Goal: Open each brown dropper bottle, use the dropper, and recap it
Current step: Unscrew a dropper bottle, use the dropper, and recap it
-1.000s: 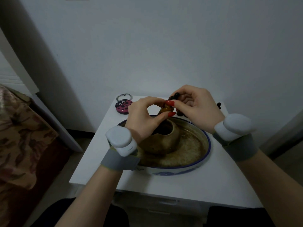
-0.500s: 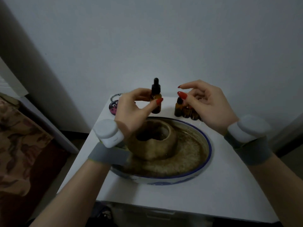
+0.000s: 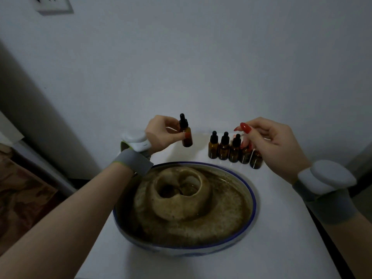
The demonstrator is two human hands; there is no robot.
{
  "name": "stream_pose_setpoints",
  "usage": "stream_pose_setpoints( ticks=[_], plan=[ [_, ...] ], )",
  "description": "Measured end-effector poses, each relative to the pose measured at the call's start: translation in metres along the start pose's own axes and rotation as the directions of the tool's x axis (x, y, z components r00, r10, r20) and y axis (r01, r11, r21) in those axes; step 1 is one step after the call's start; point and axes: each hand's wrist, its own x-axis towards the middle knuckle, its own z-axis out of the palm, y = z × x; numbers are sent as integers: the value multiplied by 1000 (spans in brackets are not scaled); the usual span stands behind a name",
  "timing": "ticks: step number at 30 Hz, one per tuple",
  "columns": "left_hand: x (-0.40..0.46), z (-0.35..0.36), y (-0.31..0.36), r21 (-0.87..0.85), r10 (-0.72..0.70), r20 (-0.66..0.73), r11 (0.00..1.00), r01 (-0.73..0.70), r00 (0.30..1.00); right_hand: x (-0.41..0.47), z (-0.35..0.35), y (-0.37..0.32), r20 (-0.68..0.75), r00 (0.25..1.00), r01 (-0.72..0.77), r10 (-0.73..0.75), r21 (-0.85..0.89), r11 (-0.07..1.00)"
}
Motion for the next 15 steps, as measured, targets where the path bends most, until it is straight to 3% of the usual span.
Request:
stream_pose_setpoints(
  ticks=[9, 15],
  plan=[
    [10, 10, -16, 48, -66, 151, 997, 60, 986, 4, -5, -2, -32, 999, 6, -5, 43, 999],
    [7, 13, -22, 39, -100, 145, 995, 95, 984, 6, -6, 0, -34, 999, 24, -22, 68, 997]
  ],
)
